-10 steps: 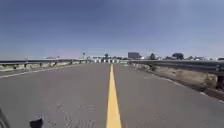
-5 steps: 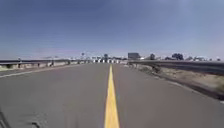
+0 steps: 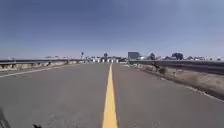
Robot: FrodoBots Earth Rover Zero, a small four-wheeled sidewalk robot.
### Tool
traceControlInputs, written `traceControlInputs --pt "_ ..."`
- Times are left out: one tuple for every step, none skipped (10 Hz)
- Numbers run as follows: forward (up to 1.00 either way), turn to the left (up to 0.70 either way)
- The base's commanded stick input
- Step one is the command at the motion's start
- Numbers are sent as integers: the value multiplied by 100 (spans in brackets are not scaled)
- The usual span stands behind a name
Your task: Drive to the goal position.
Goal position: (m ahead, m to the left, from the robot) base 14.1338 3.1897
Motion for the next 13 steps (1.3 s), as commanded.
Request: traceControlInputs --pt "100 0" --pt "100 0" --pt "100 0" --pt "100 0" --pt "100 0" --pt "100 0" --pt "100 0" --pt "100 0" --pt "100 0" --pt "100 0" --pt "100 0" --pt "100 0" --pt "100 0"
